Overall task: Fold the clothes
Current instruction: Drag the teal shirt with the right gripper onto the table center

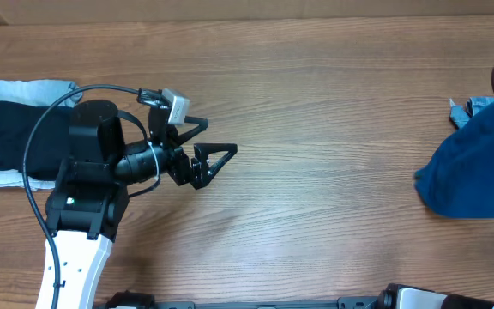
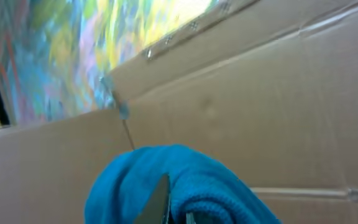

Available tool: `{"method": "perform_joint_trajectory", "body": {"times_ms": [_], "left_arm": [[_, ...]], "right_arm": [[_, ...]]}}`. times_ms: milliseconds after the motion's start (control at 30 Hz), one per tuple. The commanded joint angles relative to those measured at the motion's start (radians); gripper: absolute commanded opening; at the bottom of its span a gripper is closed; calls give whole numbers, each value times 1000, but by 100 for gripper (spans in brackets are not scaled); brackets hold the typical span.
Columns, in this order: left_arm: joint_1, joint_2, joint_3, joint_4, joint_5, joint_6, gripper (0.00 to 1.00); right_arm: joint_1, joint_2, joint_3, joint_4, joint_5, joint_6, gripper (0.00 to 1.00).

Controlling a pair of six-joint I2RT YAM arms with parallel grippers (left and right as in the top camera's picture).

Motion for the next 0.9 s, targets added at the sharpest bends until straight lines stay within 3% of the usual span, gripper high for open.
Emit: {"method": "perform_joint_trajectory", "body": {"times_ms": [0,67,200,300,567,733,867], "left_arm": [[3,3,23,-22,8,25,100],[4,3,23,-31,8,25,100],[25,2,59,0,0,26,100],[97,2,207,-23,1,45,100],[129,2,404,-228,-115,154,100],[129,4,404,-340,-258,156,100],[129,56,404,-449,-333,156,100]], "right_arm": [[117,106,11,-123,-26,87,4],[243,158,11,-262,-67,135,4],[439,248,10,-512,-334,328,4],[621,375,8,-624,-531,412,6],[977,583,8,-784,-566,407,21],[1043,581,8,-900,-417,425,23],[924,581,8,-962,-413,497,27]]}}
